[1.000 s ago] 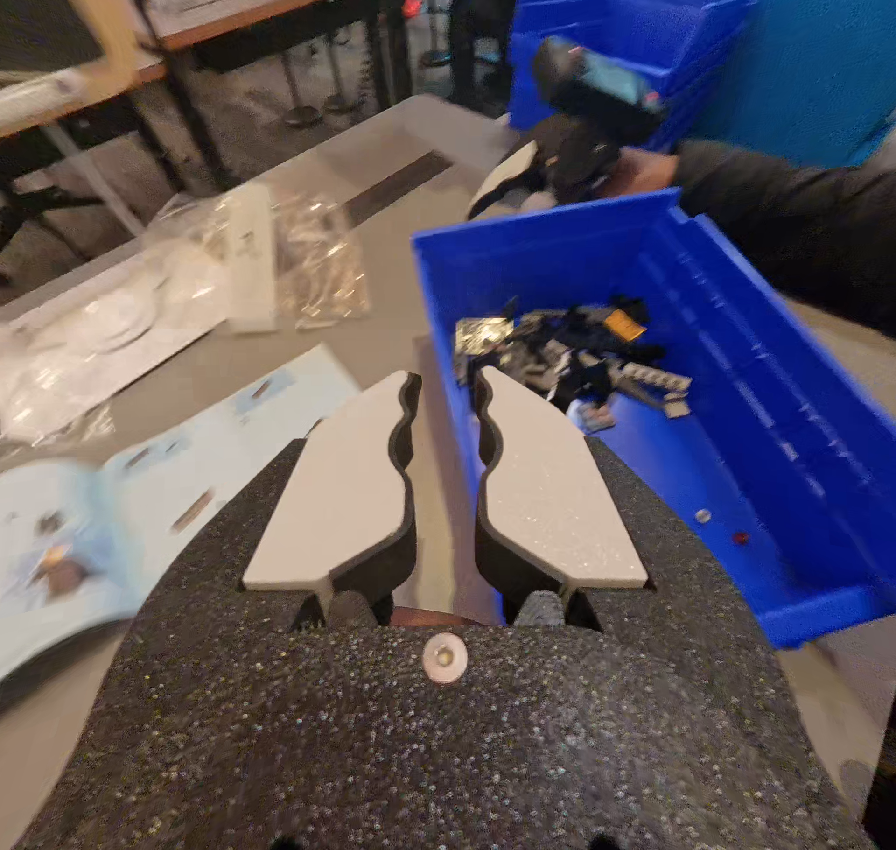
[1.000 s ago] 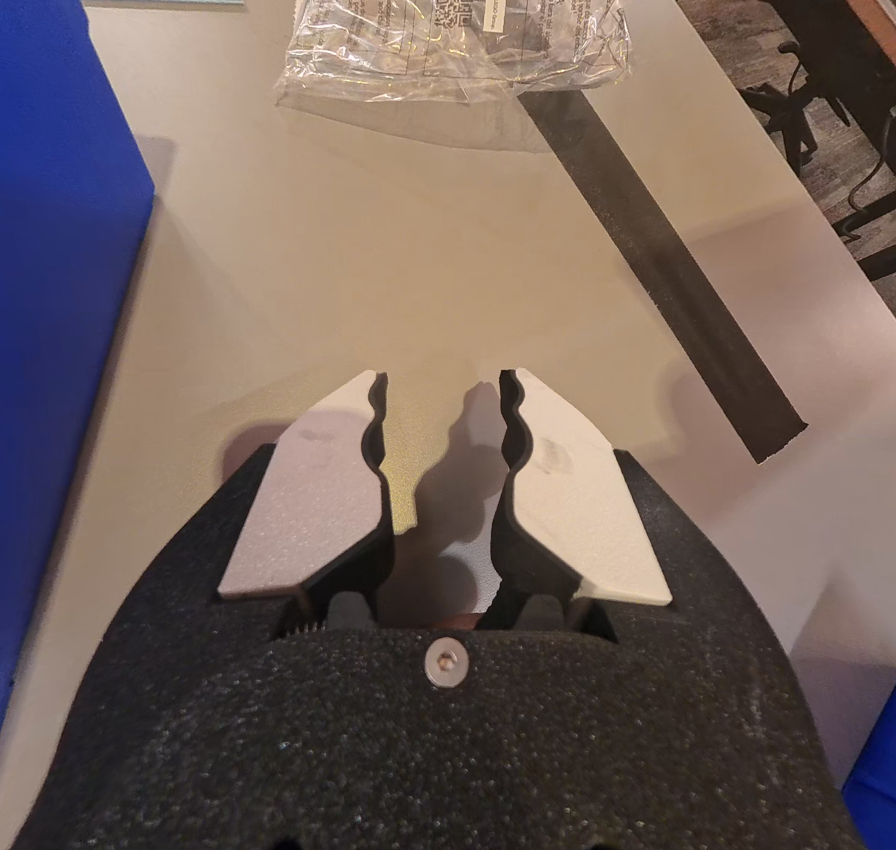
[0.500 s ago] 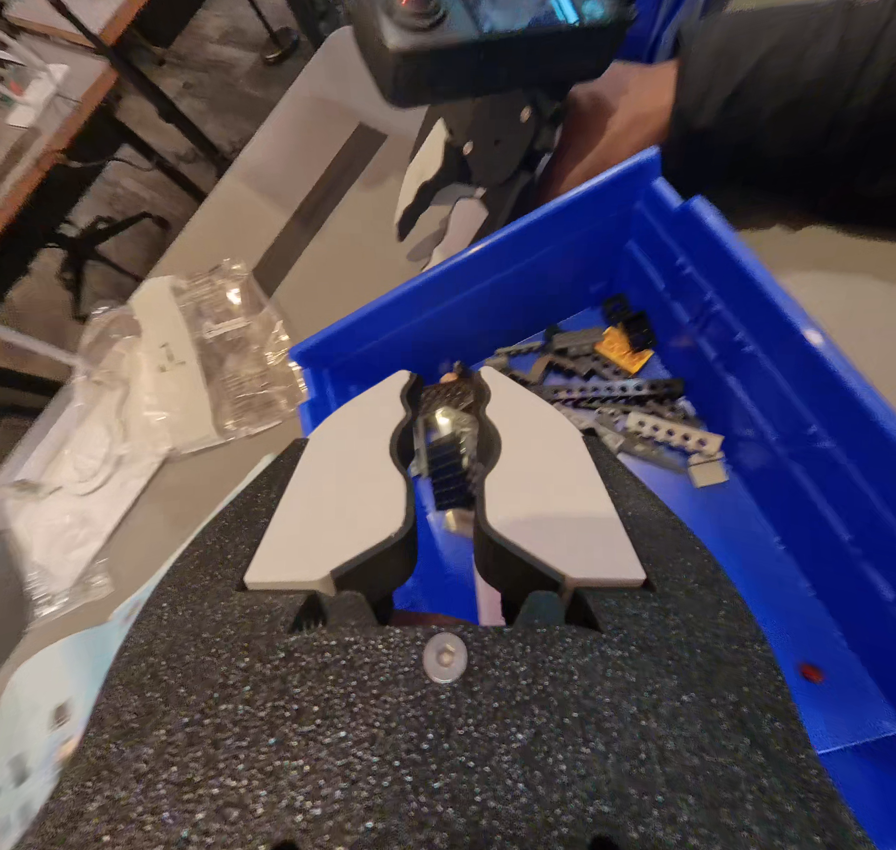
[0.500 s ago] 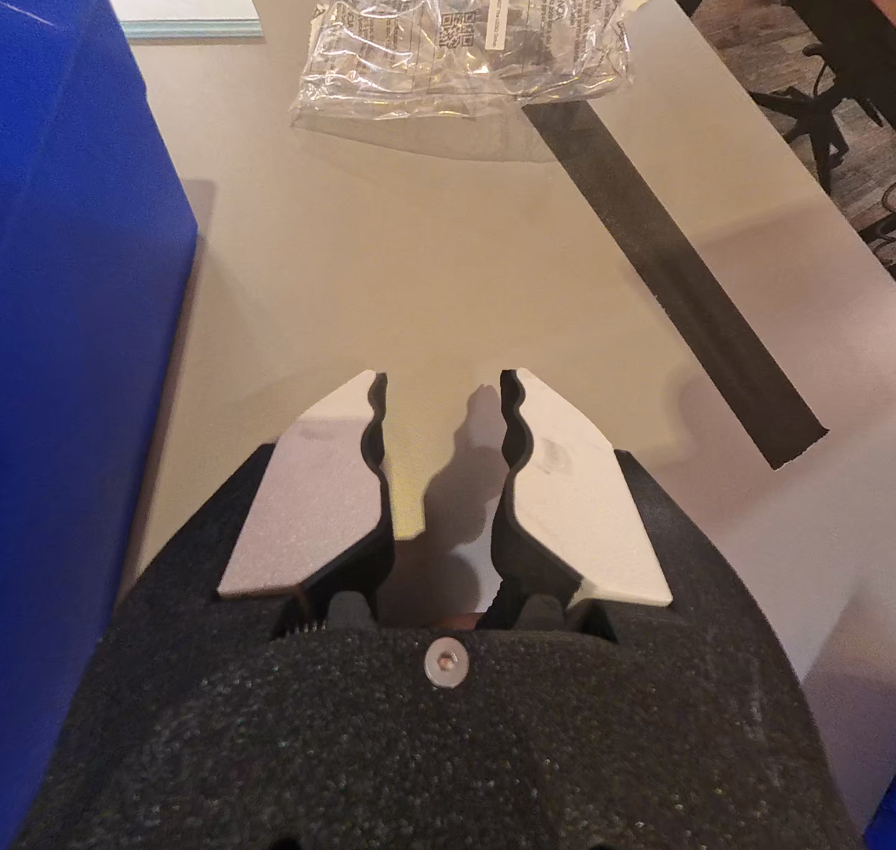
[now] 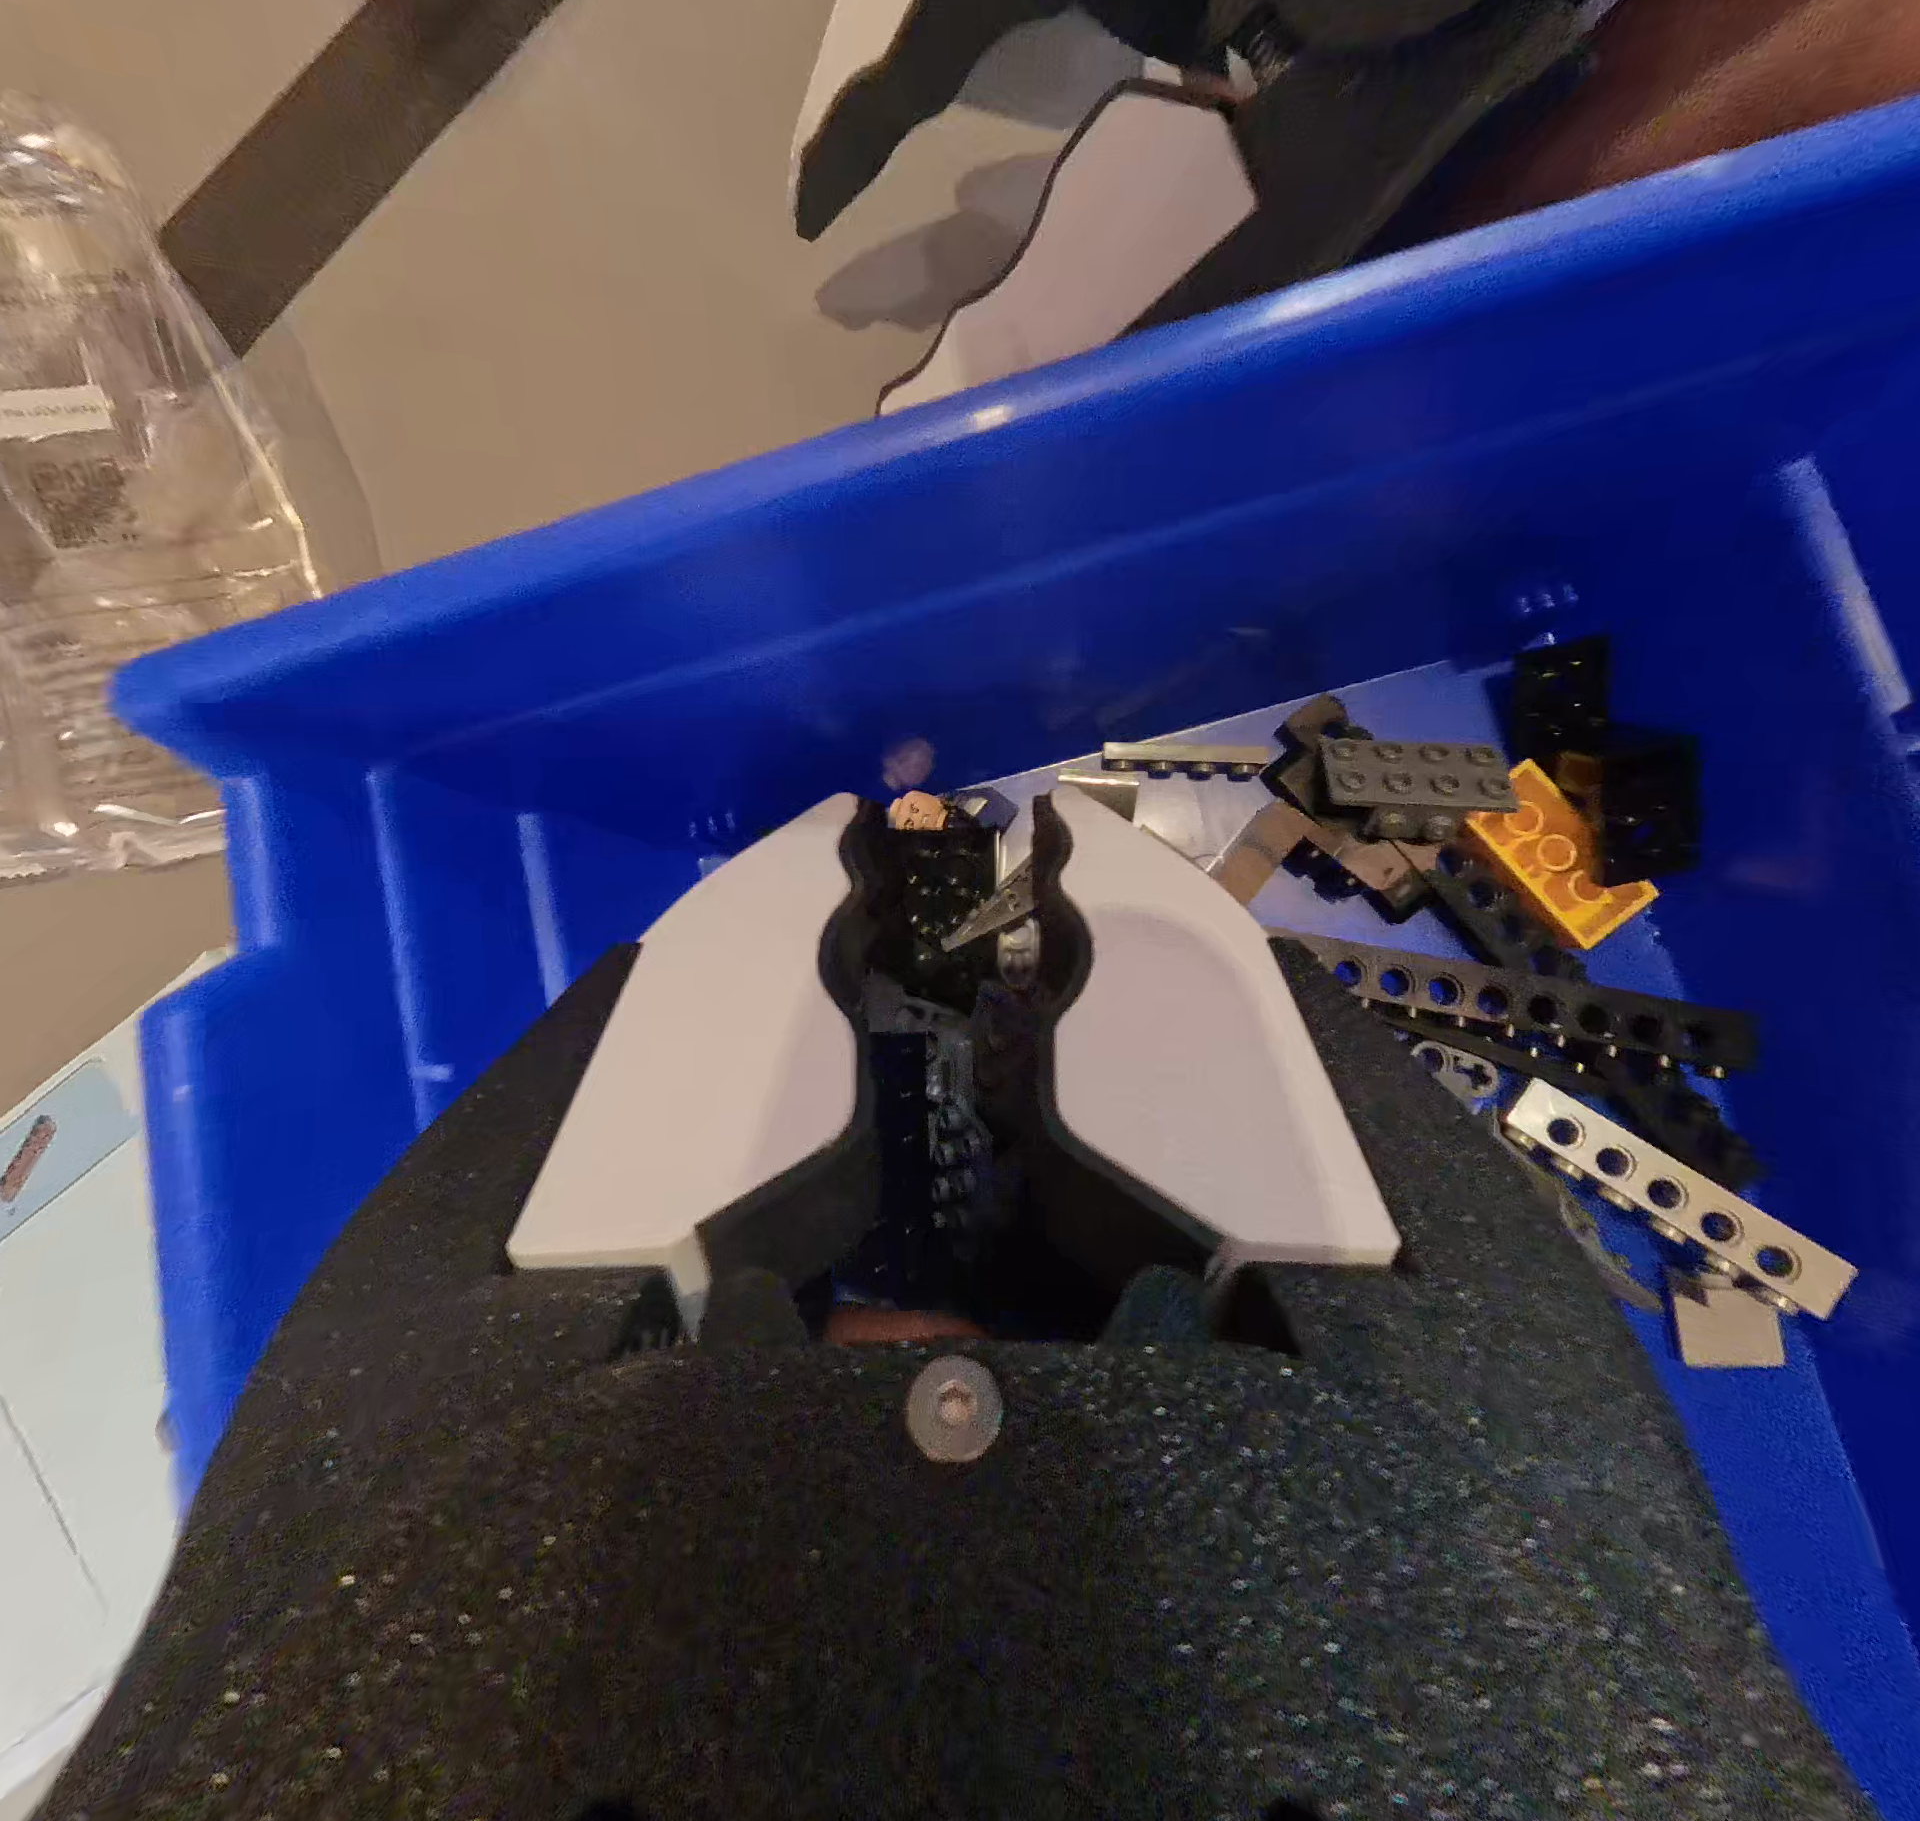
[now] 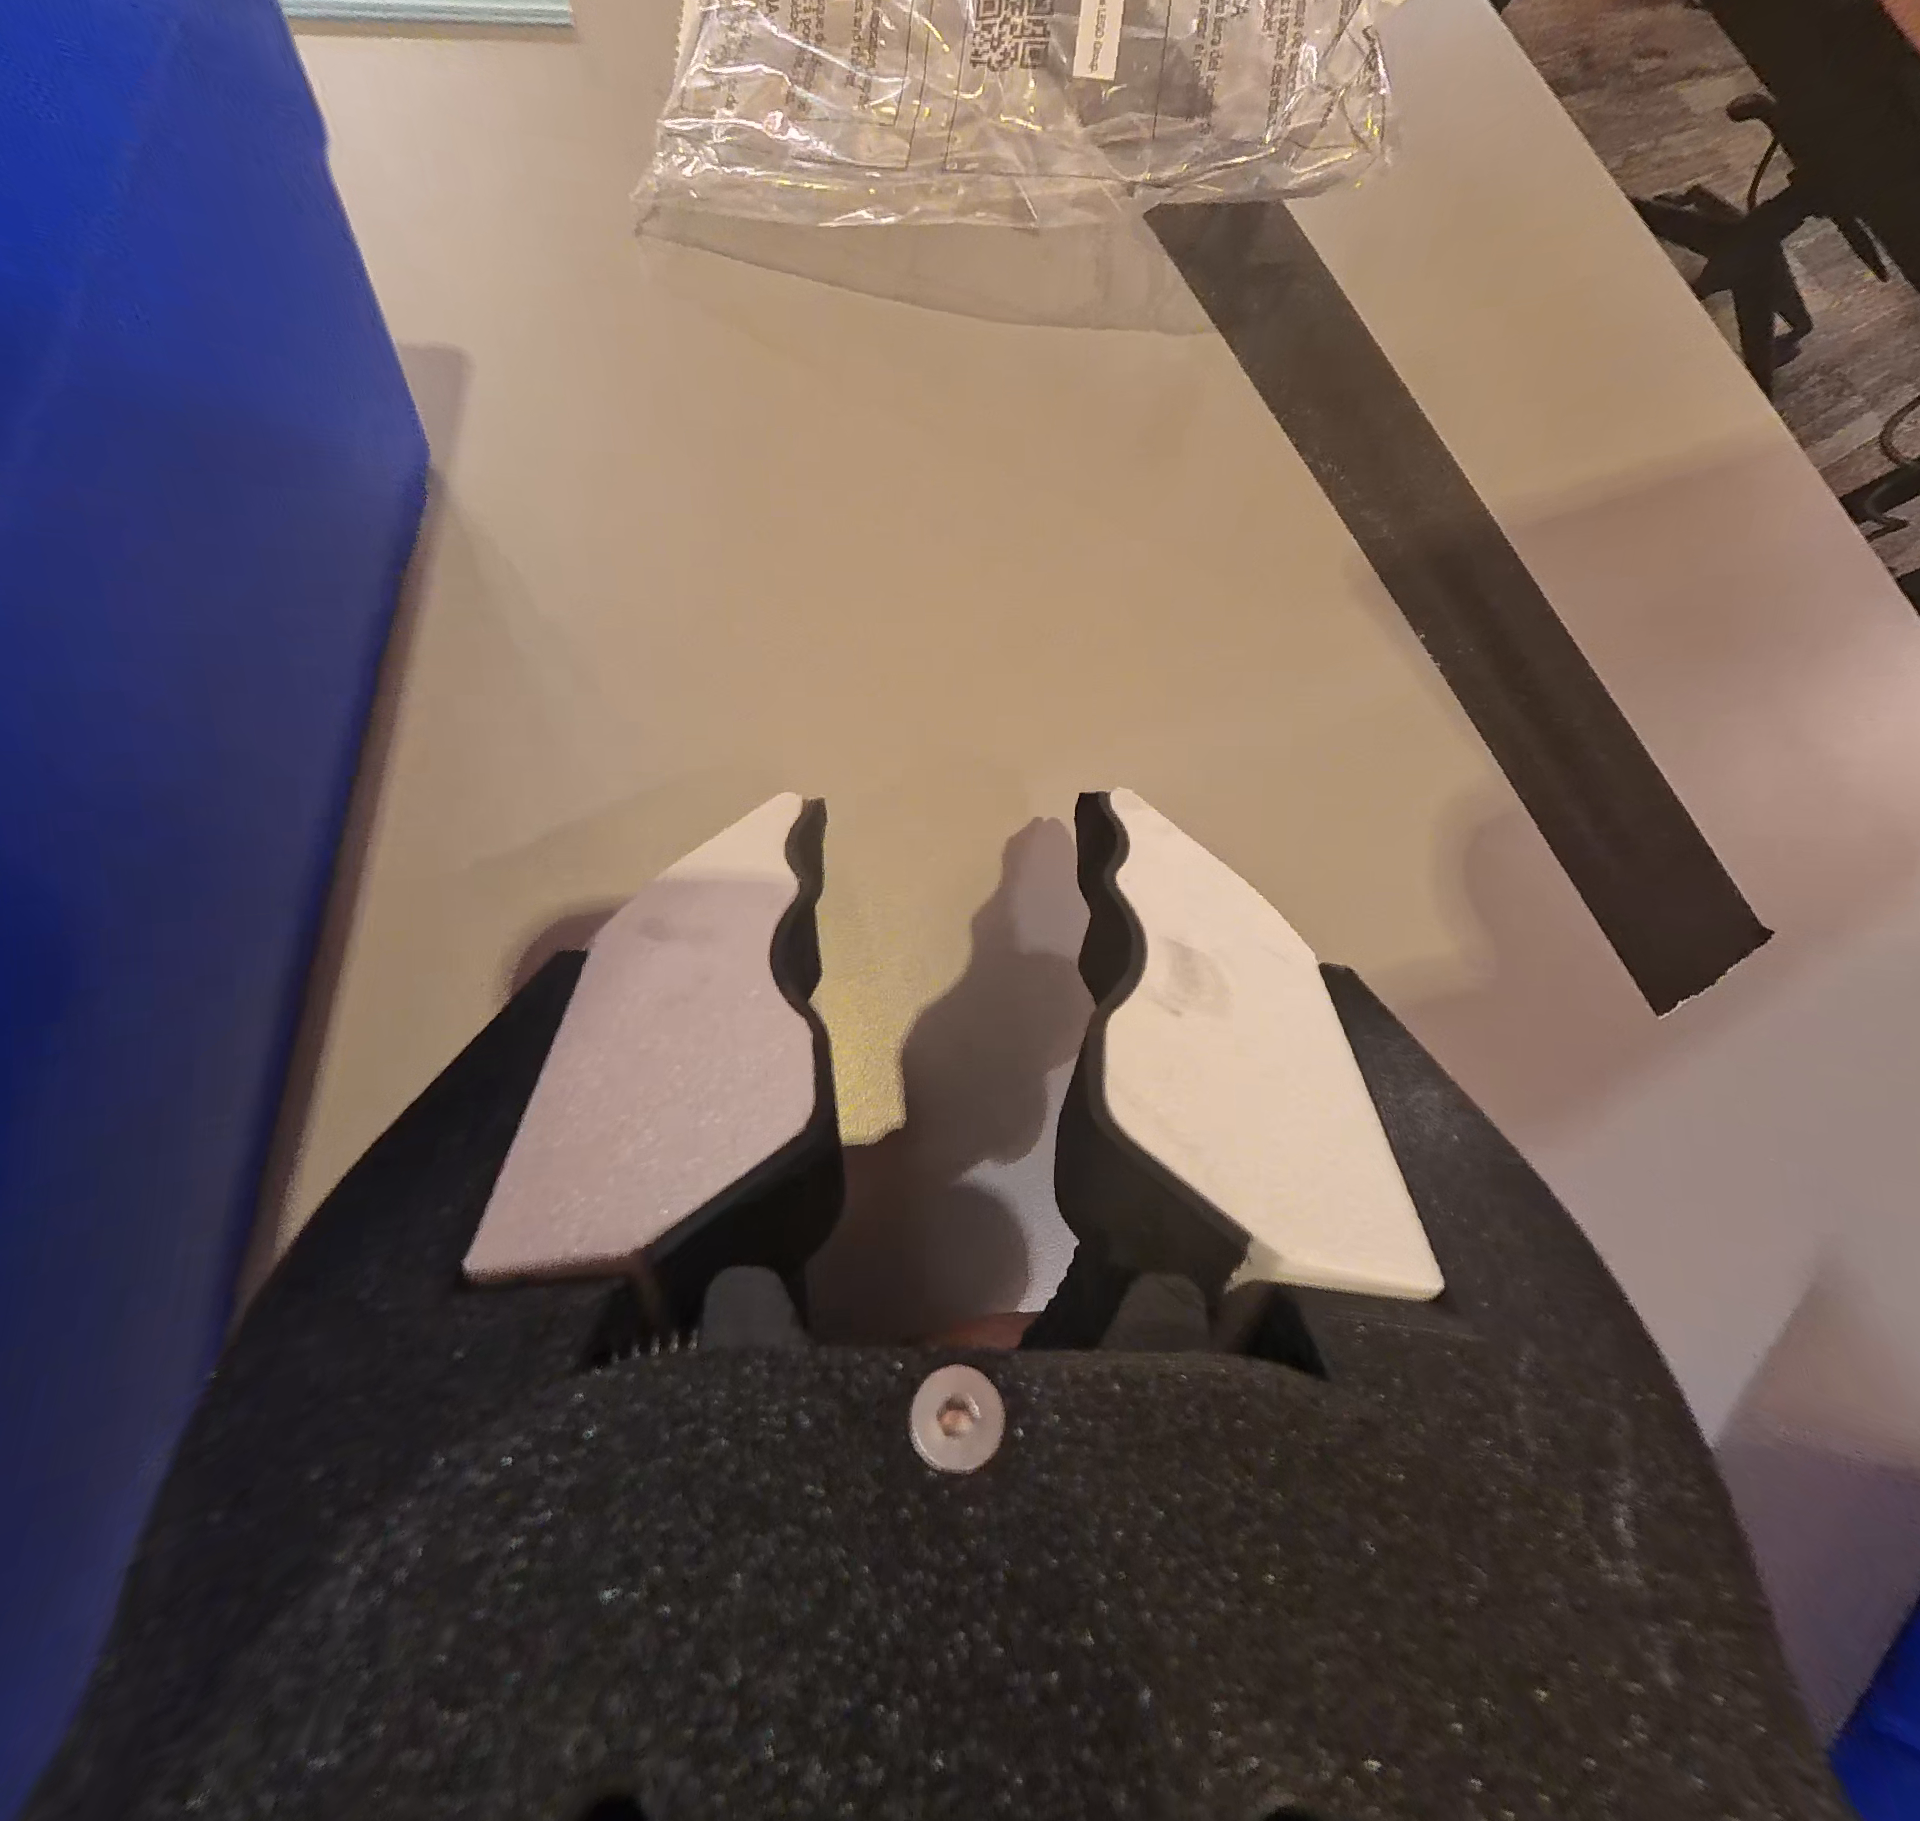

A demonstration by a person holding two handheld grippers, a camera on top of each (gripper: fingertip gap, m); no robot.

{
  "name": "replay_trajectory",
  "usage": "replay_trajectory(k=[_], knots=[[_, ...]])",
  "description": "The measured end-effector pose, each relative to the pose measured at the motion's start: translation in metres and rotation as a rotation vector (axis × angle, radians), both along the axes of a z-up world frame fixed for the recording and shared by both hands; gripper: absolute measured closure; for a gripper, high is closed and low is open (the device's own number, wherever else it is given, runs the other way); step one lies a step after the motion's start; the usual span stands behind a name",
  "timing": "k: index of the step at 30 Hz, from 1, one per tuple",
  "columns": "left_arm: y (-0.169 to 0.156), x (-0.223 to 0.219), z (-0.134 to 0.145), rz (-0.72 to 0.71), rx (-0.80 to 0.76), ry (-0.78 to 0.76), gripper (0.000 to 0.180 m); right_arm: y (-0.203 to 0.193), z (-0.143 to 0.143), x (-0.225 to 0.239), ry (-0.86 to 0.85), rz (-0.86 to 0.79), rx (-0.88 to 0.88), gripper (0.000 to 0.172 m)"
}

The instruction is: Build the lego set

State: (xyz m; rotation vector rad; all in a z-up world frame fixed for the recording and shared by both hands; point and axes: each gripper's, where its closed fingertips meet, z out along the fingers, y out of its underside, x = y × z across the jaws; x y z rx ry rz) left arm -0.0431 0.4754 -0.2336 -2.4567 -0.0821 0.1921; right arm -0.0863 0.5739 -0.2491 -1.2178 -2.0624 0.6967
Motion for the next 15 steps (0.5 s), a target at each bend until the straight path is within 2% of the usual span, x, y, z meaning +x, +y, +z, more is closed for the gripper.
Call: replay_trajectory(k=[3, 6, 10, 12, 13, 15], knots=[[0.006, 0.003, -0.006, -0.024, 0.011, -0.007, 0.17, 0.0, 0.0, 0.0, 0.003, 0.001, 0.012, 0.124], [0.006, 0.01, -0.004, -0.062, 0.025, -0.022, 0.17, 0.0, 0.0, 0.0, 0.006, 0.001, 0.018, 0.124], [0.002, 0.045, 0.015, -0.23, 0.11, -0.081, 0.17, 0.0, -0.001, 0.0, 0.0, 0.001, 0.011, 0.124], [-0.006, 0.056, 0.019, -0.269, 0.096, -0.106, 0.161, 0.0, -0.001, 0.0, 0.0, 0.001, 0.011, 0.124], [-0.008, 0.054, 0.019, -0.255, 0.08, -0.104, 0.152, 0.0, -0.001, 0.0, 0.0, 0.001, 0.011, 0.124], [-0.01, 0.04, 0.02, -0.189, 0.07, -0.066, 0.148, 0.0, -0.001, 0.0, 0.001, 0.0, 0.012, 0.124]])
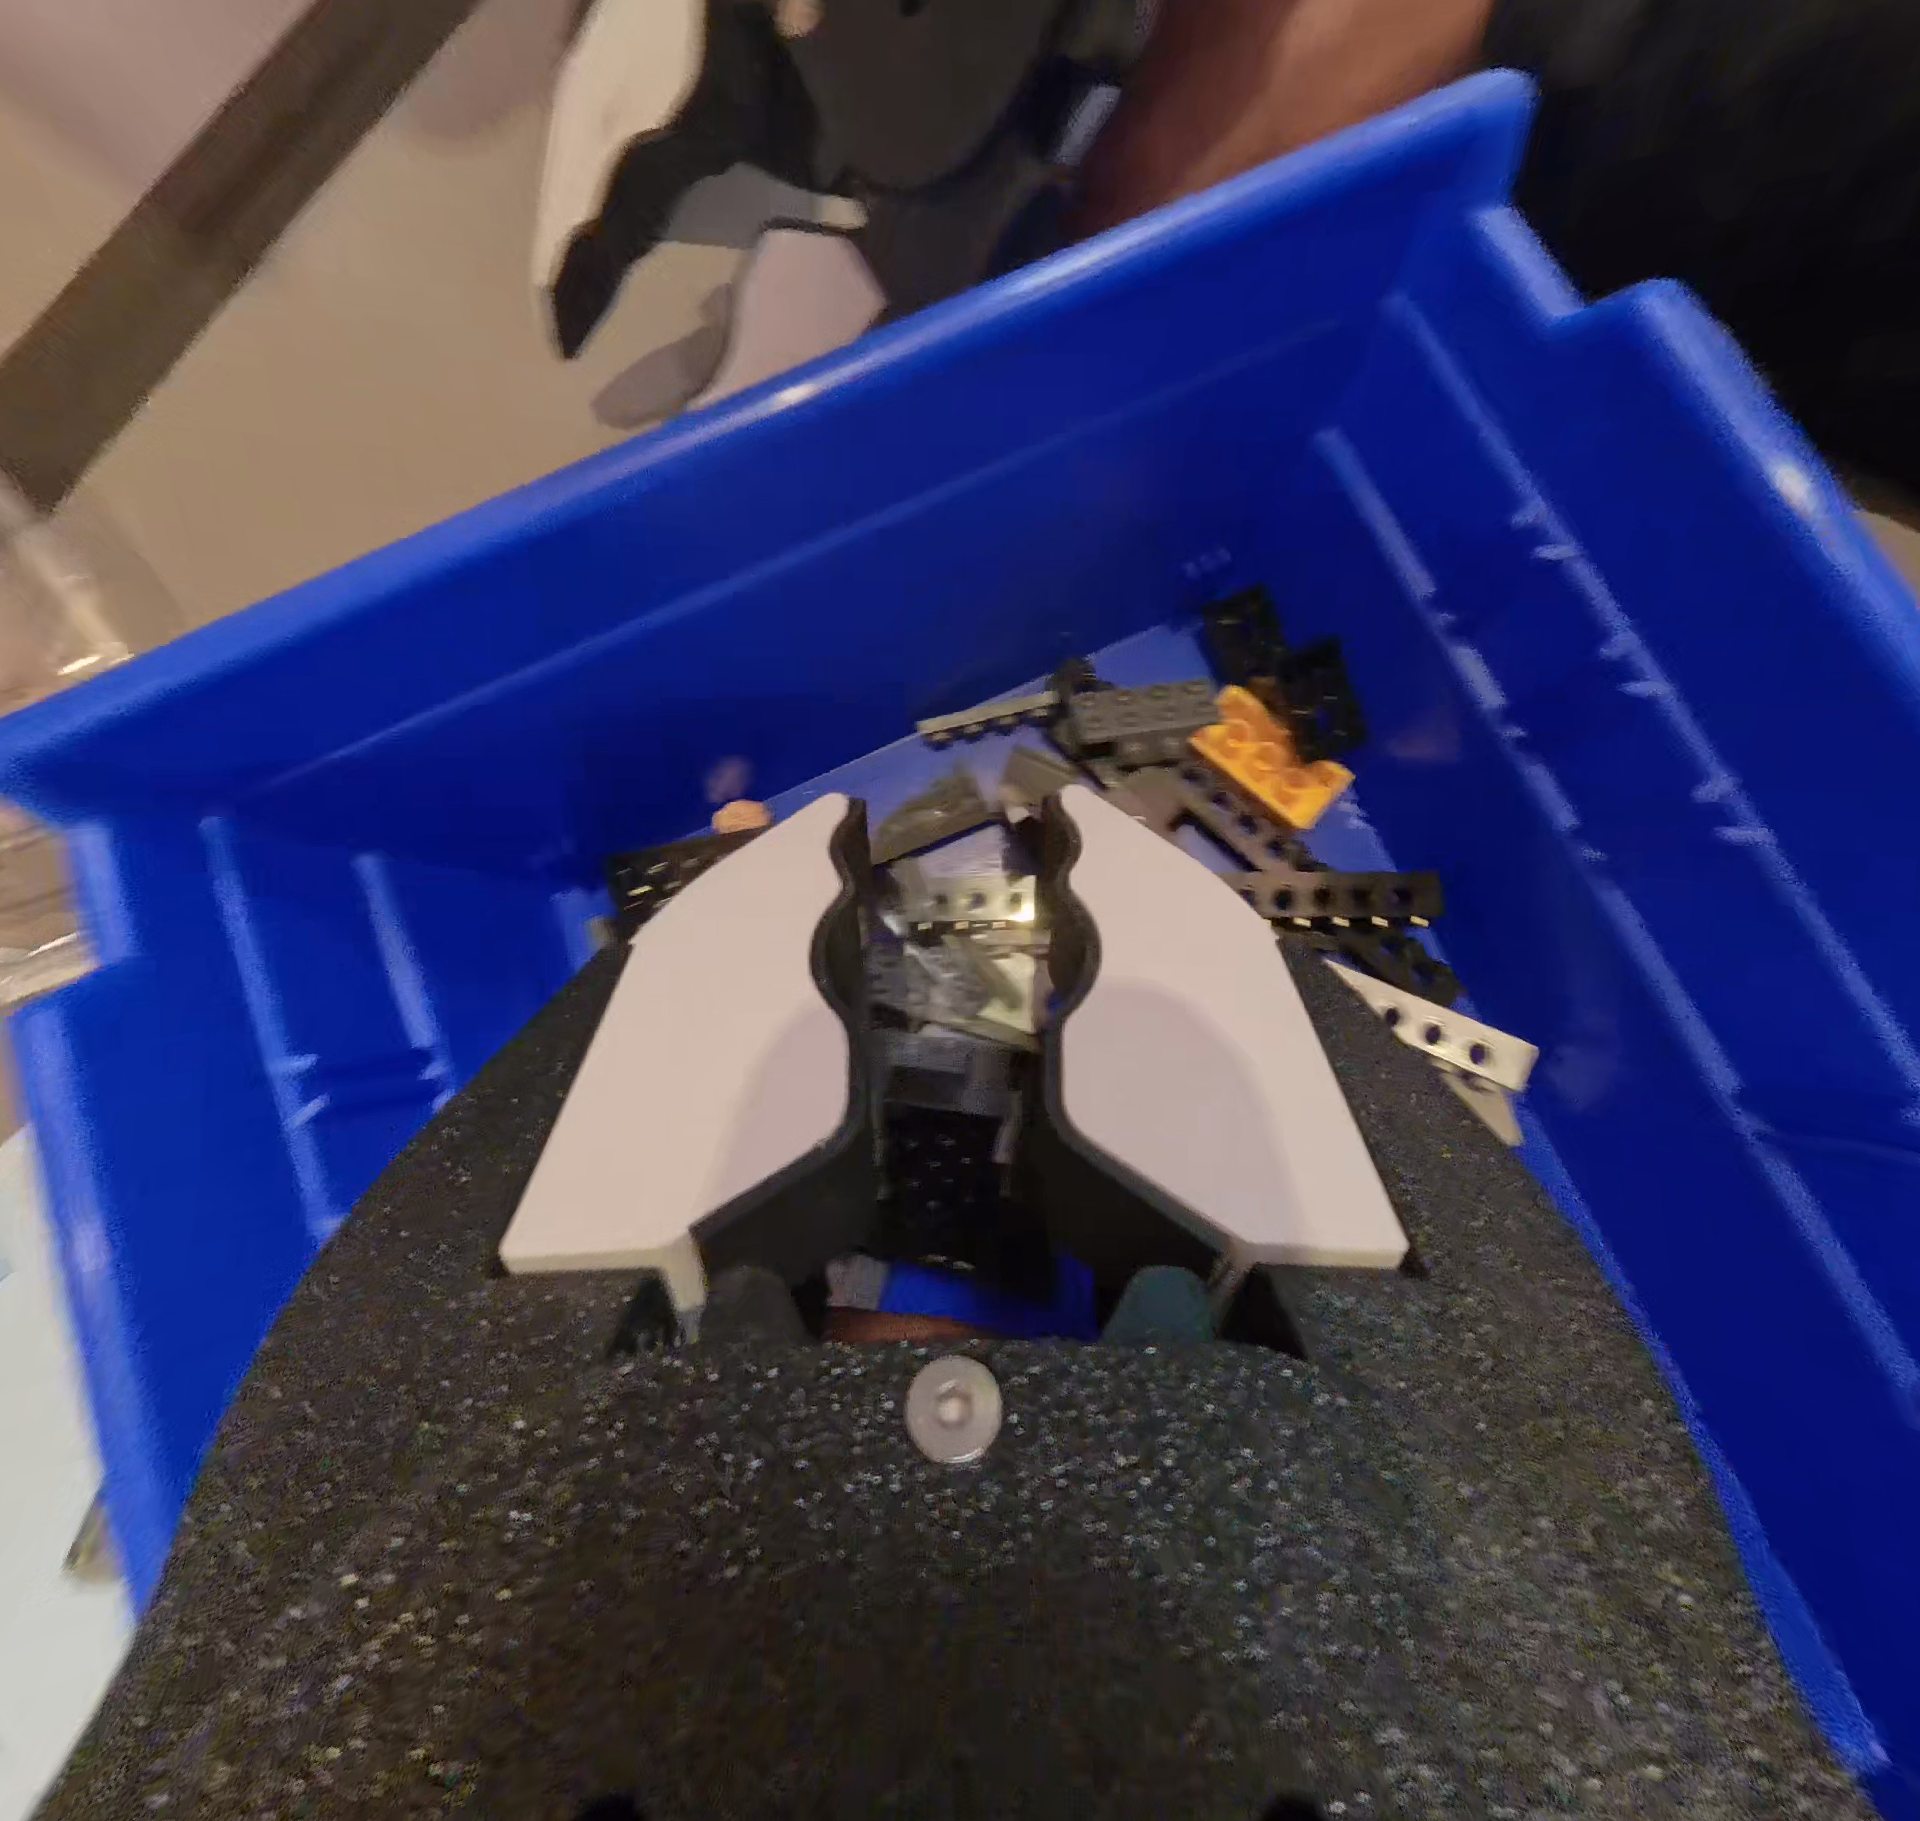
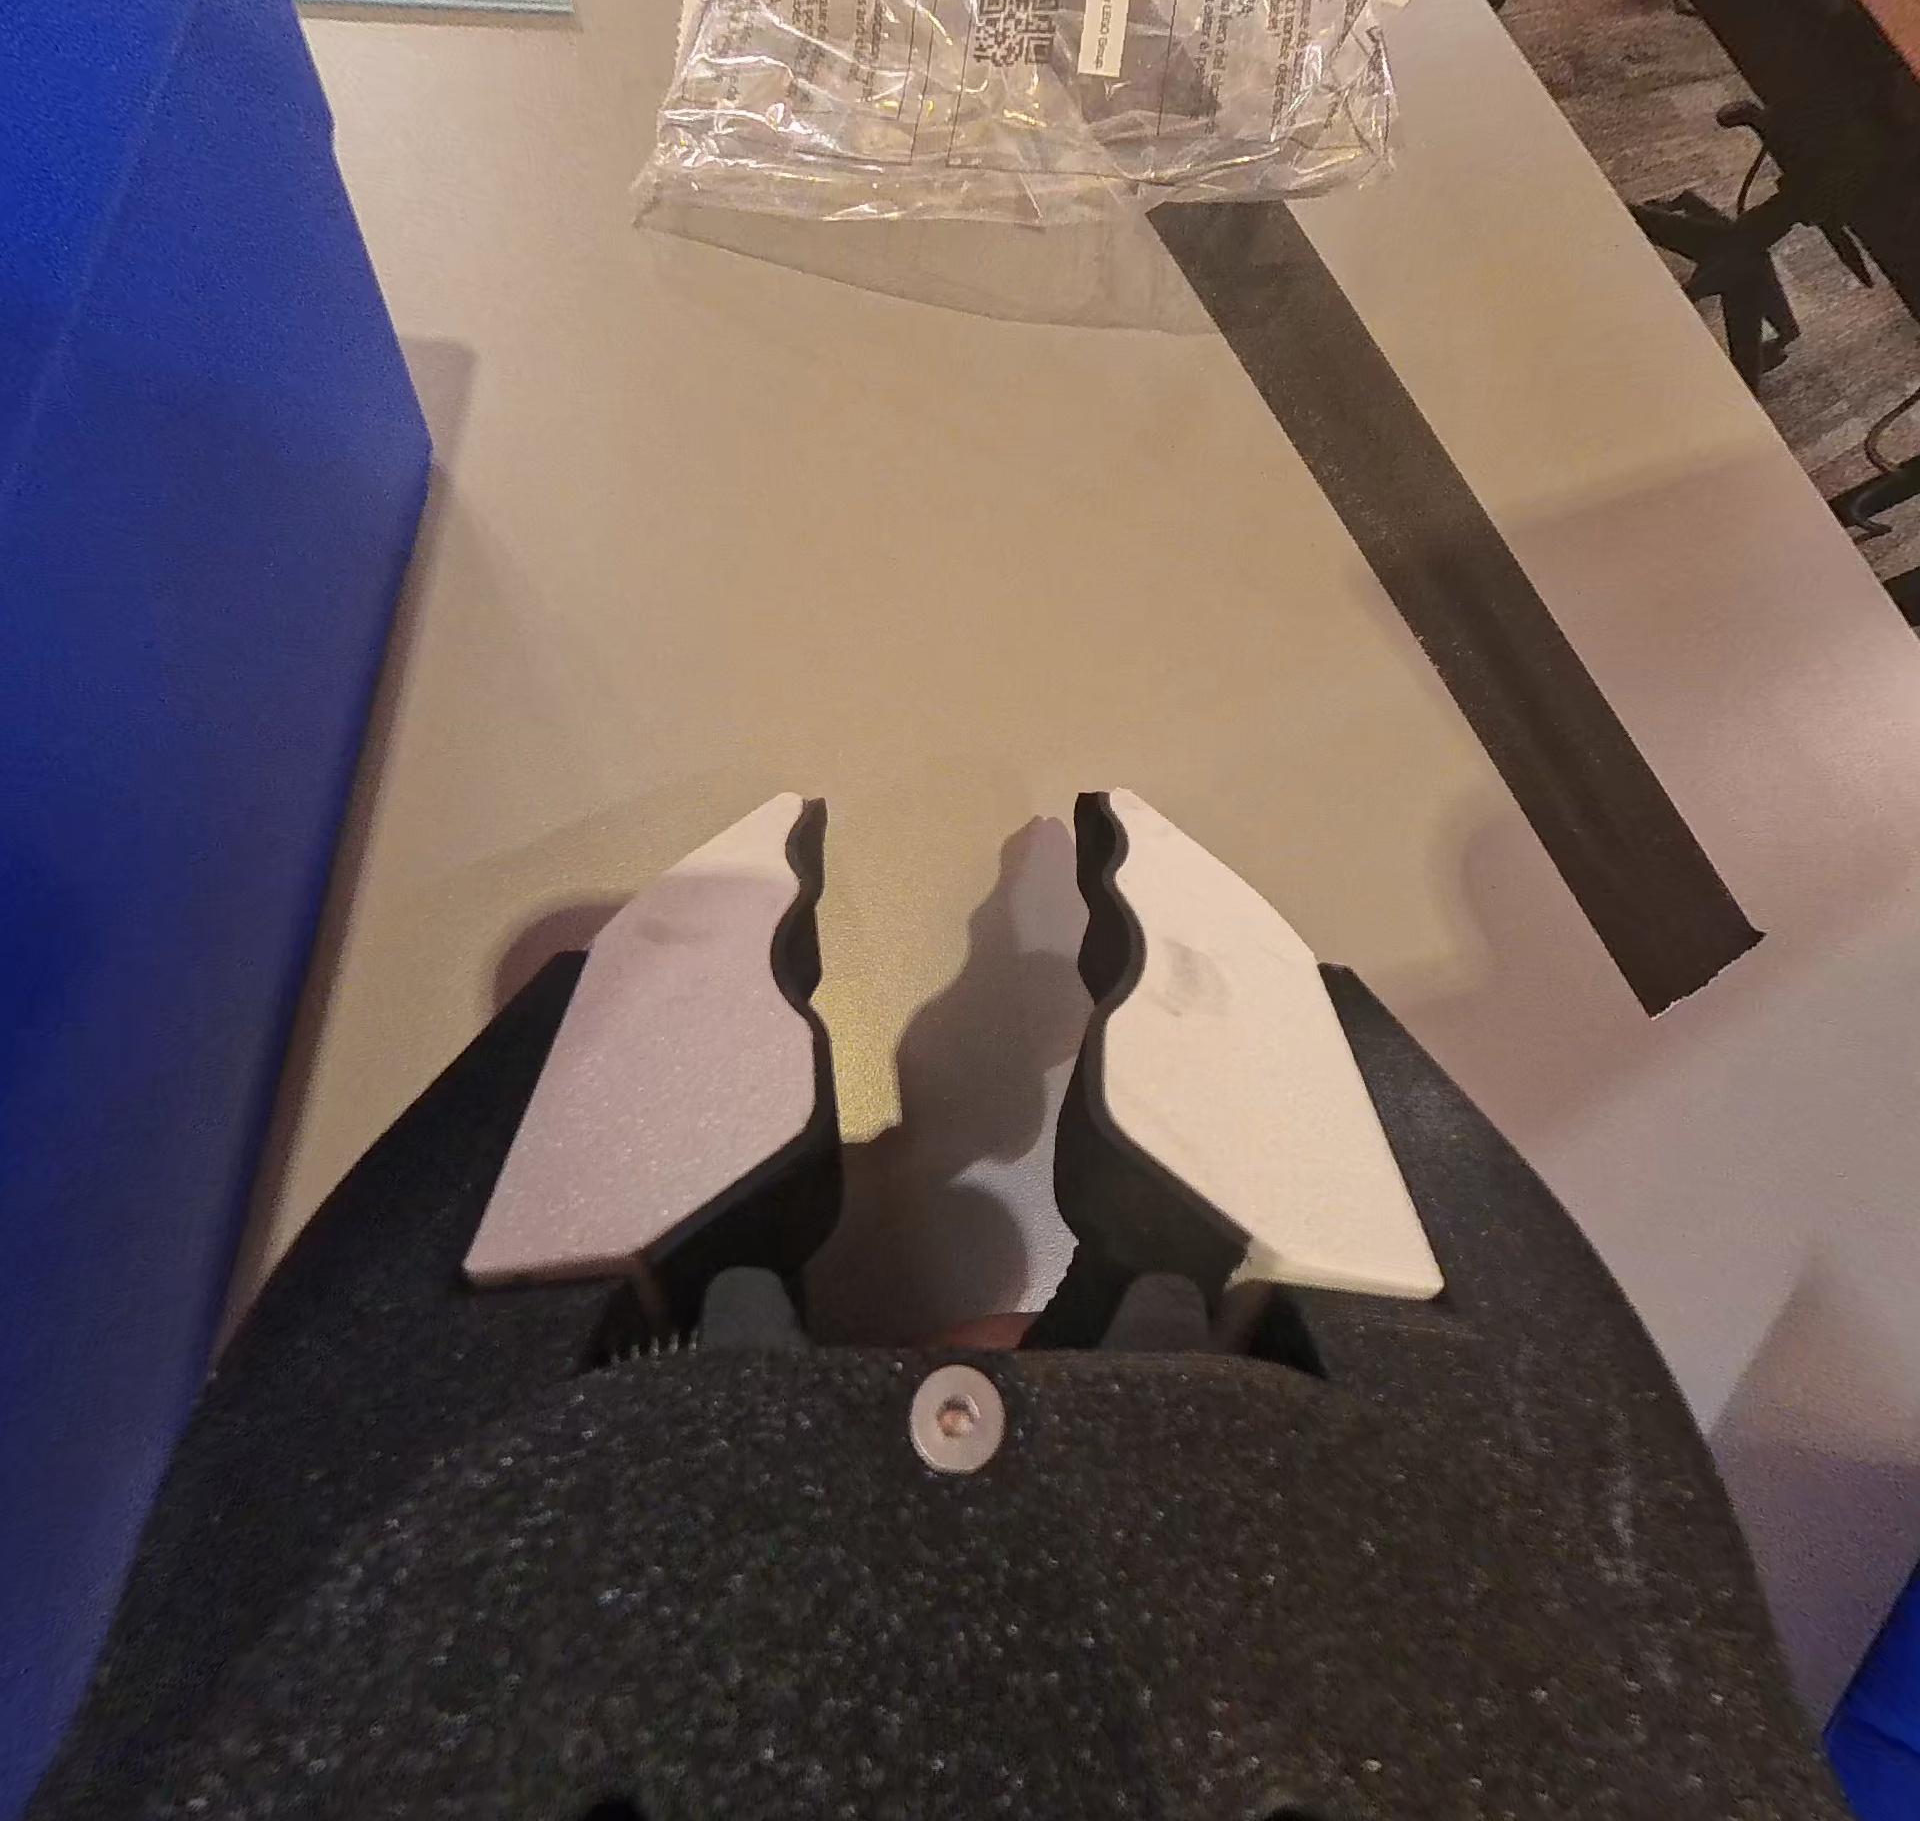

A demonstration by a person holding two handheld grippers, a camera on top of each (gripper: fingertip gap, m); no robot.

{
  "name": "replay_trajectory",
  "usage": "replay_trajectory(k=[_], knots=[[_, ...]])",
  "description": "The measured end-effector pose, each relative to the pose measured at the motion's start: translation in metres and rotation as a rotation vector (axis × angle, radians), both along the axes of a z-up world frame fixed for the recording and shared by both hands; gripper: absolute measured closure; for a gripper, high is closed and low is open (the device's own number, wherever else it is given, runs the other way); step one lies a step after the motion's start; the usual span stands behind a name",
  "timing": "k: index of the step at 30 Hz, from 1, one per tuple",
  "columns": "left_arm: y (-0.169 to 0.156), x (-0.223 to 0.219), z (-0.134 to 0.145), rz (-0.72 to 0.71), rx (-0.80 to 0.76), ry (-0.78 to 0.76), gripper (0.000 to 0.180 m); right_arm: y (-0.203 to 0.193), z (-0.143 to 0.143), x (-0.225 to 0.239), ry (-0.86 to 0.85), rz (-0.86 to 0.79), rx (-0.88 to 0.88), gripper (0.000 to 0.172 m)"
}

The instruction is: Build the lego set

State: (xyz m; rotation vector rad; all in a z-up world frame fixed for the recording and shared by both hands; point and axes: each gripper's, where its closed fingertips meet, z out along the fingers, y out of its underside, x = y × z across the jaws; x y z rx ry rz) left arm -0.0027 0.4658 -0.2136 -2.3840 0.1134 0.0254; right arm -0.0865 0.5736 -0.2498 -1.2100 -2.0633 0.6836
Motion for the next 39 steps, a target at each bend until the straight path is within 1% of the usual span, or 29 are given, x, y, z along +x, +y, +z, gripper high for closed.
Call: replay_trajectory(k=[3, 8, 14, 16, 20, 23, 26, 29, 34, 39], knots=[[0.002, -0.024, -0.003, 0.108, -0.013, 0.063, 0.152, 0.0, 0.0, 0.0, 0.0, -0.001, 0.0, 0.124], [0.012, -0.04, -0.022, 0.158, -0.075, 0.145, 0.155, 0.0, 0.0, 0.0, 0.002, 0.0, 0.002, 0.125], [0.014, -0.046, -0.038, 0.18, -0.124, 0.125, 0.158, 0.0, 0.0, 0.0, -0.002, 0.001, -0.001, 0.125], [0.01, -0.043, -0.044, 0.171, -0.166, 0.094, 0.165, 0.0, 0.0, 0.0, -0.001, 0.001, 0.0, 0.125], [0.003, -0.039, -0.044, 0.167, -0.184, 0.072, 0.165, 0.0, 0.0, 0.0, 0.002, 0.001, 0.003, 0.125], [-0.003, -0.038, -0.043, 0.157, -0.197, 0.085, 0.157, 0.0, 0.0, 0.0, 0.0, 0.001, 0.001, 0.125], [0.001, -0.039, -0.038, 0.16, -0.178, 0.105, 0.153, 0.0, 0.0, 0.0, 0.002, 0.001, 0.003, 0.125], [0.006, -0.037, -0.037, 0.157, -0.172, 0.082, 0.153, 0.0, 0.0, 0.0, 0.003, 0.001, 0.004, 0.125], [0.008, -0.042, -0.042, 0.164, -0.193, 0.094, 0.153, 0.0, 0.0, 0.0, 0.001, 0.002, 0.001, 0.125], [0.007, -0.041, -0.043, 0.157, -0.197, 0.091, 0.158, 0.0, 0.0, 0.0, 0.003, 0.002, 0.004, 0.125]])
